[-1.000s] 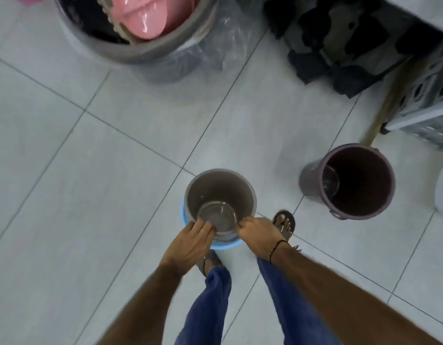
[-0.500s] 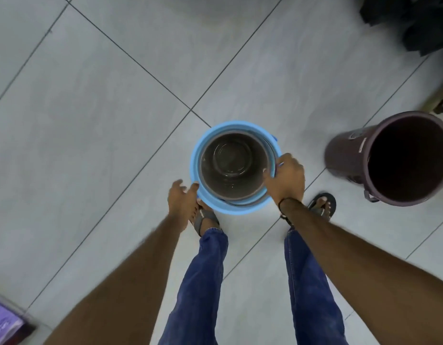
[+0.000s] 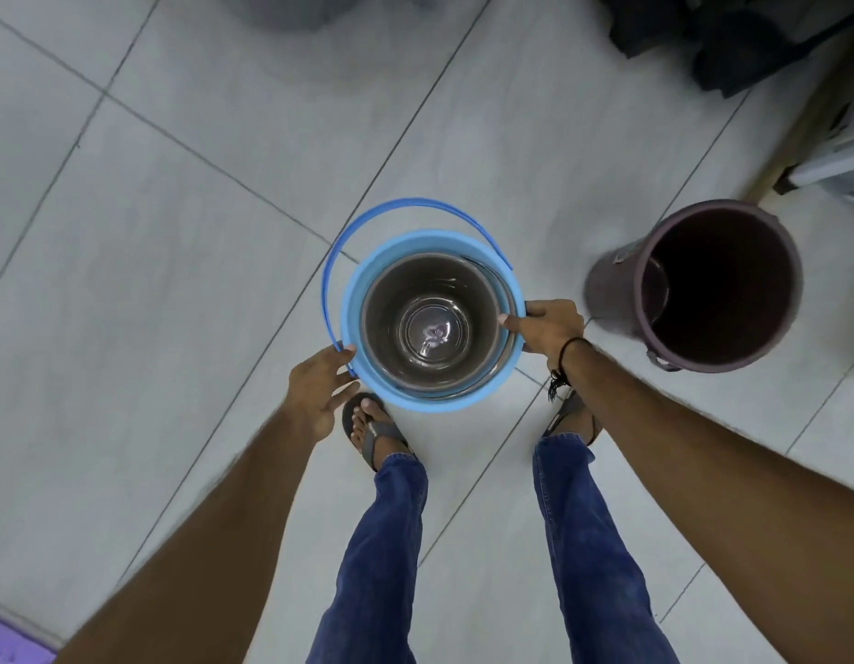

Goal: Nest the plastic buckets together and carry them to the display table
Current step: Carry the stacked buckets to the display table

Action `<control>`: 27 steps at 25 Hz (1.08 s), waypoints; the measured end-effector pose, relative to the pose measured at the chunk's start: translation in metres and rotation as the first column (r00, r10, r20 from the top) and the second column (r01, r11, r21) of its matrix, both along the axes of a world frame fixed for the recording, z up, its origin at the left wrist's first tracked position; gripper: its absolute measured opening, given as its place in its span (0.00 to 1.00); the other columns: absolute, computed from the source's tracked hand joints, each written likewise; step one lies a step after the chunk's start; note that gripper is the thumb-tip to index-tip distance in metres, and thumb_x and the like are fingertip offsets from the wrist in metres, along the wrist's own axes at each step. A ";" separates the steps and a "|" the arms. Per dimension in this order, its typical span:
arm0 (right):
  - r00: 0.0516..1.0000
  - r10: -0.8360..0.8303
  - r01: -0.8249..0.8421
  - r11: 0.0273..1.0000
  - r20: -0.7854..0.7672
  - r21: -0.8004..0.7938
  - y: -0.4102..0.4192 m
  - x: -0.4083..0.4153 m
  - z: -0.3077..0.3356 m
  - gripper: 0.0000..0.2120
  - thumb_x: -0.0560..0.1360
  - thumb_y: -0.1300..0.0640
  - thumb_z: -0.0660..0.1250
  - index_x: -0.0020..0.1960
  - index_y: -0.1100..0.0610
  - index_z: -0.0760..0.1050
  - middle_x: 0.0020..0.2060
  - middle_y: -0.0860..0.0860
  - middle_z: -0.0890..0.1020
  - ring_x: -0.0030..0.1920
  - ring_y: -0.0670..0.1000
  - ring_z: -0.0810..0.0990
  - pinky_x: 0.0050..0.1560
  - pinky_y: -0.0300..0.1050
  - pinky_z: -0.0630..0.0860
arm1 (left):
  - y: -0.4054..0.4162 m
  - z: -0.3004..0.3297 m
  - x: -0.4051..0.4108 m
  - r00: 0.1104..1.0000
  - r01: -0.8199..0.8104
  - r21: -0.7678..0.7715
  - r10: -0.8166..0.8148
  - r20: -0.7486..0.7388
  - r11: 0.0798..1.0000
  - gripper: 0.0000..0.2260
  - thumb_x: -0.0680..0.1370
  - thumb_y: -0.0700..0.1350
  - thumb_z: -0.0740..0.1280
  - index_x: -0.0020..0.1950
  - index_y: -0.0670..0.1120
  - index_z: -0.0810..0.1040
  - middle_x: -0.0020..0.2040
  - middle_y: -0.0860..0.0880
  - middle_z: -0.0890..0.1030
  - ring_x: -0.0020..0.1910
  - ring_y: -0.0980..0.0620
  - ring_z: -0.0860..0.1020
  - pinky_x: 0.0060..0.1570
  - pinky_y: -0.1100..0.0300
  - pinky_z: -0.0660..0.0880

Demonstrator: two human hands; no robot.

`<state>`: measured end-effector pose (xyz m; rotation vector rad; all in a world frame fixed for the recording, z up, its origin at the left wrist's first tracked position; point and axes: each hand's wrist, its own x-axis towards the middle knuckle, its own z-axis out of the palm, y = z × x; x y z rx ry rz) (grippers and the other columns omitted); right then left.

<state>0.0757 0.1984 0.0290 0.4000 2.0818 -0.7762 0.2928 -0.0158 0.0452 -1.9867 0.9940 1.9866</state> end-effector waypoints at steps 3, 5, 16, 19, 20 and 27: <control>0.992 -0.122 0.122 0.985 0.002 -0.126 0.036 -0.029 0.054 0.17 0.67 0.57 0.81 0.54 0.60 0.85 0.46 0.55 0.88 0.45 0.53 0.87 0.50 0.54 0.84 | 0.010 0.063 -0.046 0.992 0.081 -0.078 -0.088 -0.090 0.994 0.06 0.76 0.43 0.73 0.53 0.47 0.84 0.48 0.48 0.86 0.53 0.46 0.82 0.55 0.53 0.78; 0.986 -0.161 0.154 0.972 -0.028 -0.176 0.067 -0.051 0.094 0.17 0.66 0.55 0.81 0.53 0.57 0.85 0.45 0.54 0.88 0.47 0.52 0.87 0.51 0.54 0.84 | 0.024 0.106 -0.081 0.973 0.141 -0.133 -0.162 -0.165 0.981 0.07 0.76 0.44 0.73 0.54 0.48 0.84 0.48 0.49 0.87 0.51 0.47 0.82 0.55 0.53 0.78; 0.871 -0.420 0.371 0.902 -0.253 -0.221 0.314 -0.169 0.223 0.21 0.63 0.51 0.82 0.53 0.58 0.86 0.46 0.54 0.88 0.50 0.55 0.87 0.55 0.54 0.83 | 0.213 0.201 -0.275 0.747 0.474 -0.269 -0.545 -0.382 0.838 0.15 0.76 0.45 0.73 0.63 0.47 0.82 0.54 0.47 0.86 0.50 0.51 0.84 0.51 0.59 0.79; 0.866 -0.425 0.407 0.905 -0.264 -0.123 0.358 -0.175 0.201 0.20 0.64 0.52 0.82 0.54 0.58 0.85 0.47 0.55 0.88 0.49 0.53 0.86 0.55 0.51 0.82 | 0.265 0.168 -0.298 0.759 0.517 -0.235 -0.568 -0.319 0.823 0.15 0.77 0.45 0.72 0.63 0.45 0.82 0.54 0.47 0.86 0.52 0.49 0.84 0.53 0.56 0.79; 0.867 -0.422 0.414 0.906 -0.264 -0.090 0.364 -0.175 0.187 0.20 0.65 0.53 0.82 0.54 0.58 0.85 0.47 0.55 0.88 0.48 0.52 0.86 0.56 0.50 0.82 | 0.277 0.154 -0.302 0.773 0.522 -0.219 -0.565 -0.287 0.825 0.15 0.77 0.44 0.72 0.63 0.45 0.82 0.53 0.47 0.86 0.53 0.48 0.83 0.55 0.54 0.79; 0.935 -0.294 0.312 0.948 -0.197 0.069 0.378 -0.183 0.055 0.17 0.71 0.50 0.76 0.57 0.55 0.84 0.51 0.54 0.87 0.54 0.53 0.83 0.58 0.42 0.76 | 0.325 0.017 -0.326 0.832 0.553 -0.112 -0.554 0.020 0.826 0.15 0.79 0.39 0.69 0.66 0.44 0.80 0.57 0.42 0.84 0.58 0.41 0.81 0.61 0.46 0.78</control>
